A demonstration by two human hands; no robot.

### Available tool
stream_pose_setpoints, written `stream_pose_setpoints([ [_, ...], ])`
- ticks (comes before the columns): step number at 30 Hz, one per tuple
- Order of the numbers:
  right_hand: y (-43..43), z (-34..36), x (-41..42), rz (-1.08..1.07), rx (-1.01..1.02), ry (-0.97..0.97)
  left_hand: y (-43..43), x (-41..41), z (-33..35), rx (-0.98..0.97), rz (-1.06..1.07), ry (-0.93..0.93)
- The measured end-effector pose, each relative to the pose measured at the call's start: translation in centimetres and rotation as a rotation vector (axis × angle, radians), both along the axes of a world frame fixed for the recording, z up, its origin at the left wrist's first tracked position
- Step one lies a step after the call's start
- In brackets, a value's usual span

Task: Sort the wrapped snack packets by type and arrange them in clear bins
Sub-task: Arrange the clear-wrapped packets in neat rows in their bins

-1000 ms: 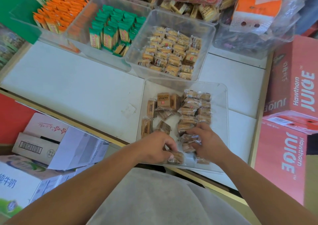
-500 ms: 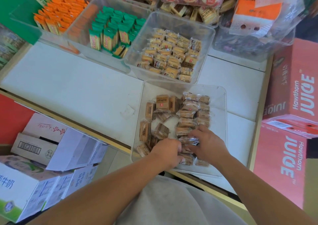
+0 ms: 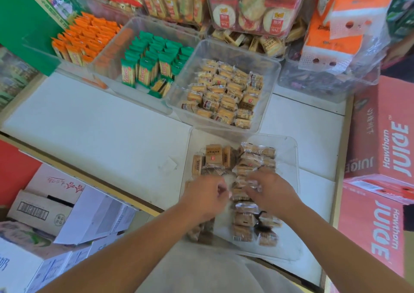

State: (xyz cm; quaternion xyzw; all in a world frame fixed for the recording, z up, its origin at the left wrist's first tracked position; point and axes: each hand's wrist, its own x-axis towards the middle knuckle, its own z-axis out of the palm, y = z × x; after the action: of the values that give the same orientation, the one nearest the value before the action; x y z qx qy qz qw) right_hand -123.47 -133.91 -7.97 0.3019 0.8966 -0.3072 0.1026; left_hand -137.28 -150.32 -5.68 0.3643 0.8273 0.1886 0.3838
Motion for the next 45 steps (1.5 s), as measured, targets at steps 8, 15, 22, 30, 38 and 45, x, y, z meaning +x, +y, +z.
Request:
stream_pose_setpoints([
  [8, 1.4, -2.6, -7.8, 0.091, 0.201, 0.228, 4.7, -4.5, -2.5, 0.058, -0.023, 0.167],
  [15, 3.7, -3.0, -7.1, 0.141, 0.361, 0.369, 7.6, -6.8, -4.6, -0.252, -0.229, 0.349],
  [22, 5.2, -2.8, -6.9, 0.076, 0.100, 0.418, 8.2, -8.5, -3.8, -0.295, -0.390, 0.295],
  [30, 5.7, -2.6, -6.7, 0.040, -0.010, 0.398, 9.0, -8.1, -5.1, -0.141, 0.005, -0.197],
  [38, 5.7, -3.5, -6.3, 0.048, -0.036, 0.391, 9.3, -8.4, -5.2, -0.383, -0.283, -0.133],
  [45, 5.0, -1.6, -6.3, 0.201, -0.079, 0.355, 5.5, -6.5, -4.0, -0.091, -0.164, -0.055],
])
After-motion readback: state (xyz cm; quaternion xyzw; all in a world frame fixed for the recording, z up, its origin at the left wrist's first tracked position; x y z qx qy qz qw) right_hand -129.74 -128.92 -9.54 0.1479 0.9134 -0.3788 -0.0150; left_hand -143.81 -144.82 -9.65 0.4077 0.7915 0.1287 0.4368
